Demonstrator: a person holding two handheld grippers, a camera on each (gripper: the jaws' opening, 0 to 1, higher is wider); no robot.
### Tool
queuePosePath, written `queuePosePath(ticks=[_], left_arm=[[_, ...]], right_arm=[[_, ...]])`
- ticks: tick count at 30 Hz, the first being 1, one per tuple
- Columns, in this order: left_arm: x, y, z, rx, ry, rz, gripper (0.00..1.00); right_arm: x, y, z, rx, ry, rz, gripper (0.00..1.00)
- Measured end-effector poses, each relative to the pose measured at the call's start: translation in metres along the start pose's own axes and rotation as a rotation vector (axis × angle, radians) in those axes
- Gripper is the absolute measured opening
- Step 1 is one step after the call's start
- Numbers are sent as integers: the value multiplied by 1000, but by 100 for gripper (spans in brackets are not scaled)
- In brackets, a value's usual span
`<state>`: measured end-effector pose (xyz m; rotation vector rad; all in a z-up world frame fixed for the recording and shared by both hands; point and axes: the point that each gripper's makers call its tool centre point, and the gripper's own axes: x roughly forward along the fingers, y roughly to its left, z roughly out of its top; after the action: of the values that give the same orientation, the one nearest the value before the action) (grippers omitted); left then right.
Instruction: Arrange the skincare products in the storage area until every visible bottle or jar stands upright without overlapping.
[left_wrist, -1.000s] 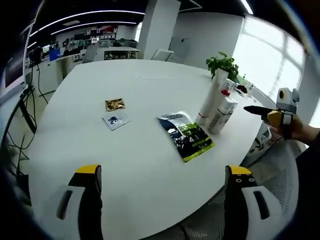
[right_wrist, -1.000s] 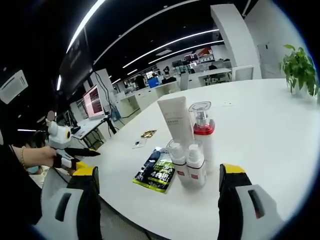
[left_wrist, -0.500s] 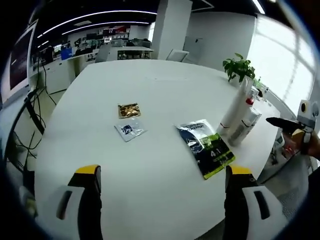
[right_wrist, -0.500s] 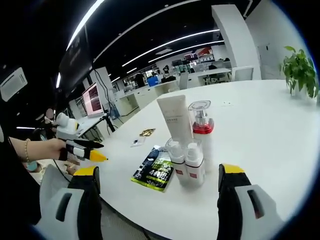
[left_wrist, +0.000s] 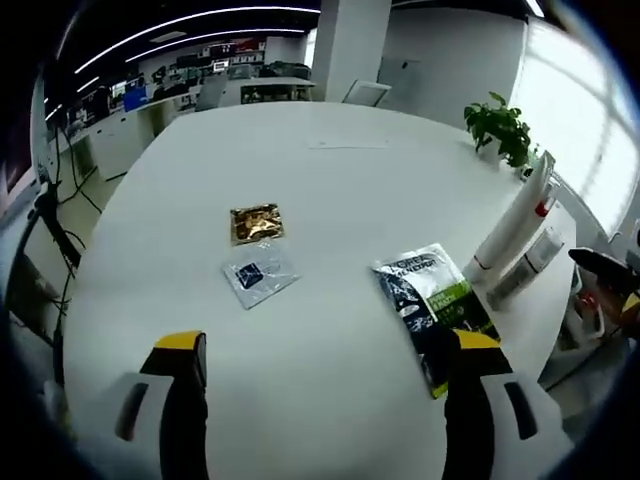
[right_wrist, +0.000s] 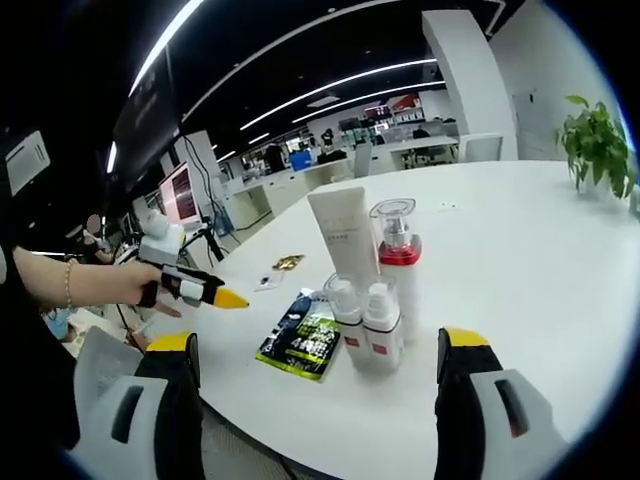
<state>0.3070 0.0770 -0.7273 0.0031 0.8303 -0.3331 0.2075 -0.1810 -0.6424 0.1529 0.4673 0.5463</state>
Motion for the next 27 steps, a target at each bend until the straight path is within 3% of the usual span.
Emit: queuePosePath(ticks=[7,14,27], left_arm=[[20,12,11,-42,24,48,86],[42,25,21,-9,46,81,82],[54,43,26,-63,72,148,64]], right_arm=[[-1,-6,0,15,-6,-27,98],[-2,-10,-1,26,-3,-46,98],[-1,-13,-4,34,13,-62,98]])
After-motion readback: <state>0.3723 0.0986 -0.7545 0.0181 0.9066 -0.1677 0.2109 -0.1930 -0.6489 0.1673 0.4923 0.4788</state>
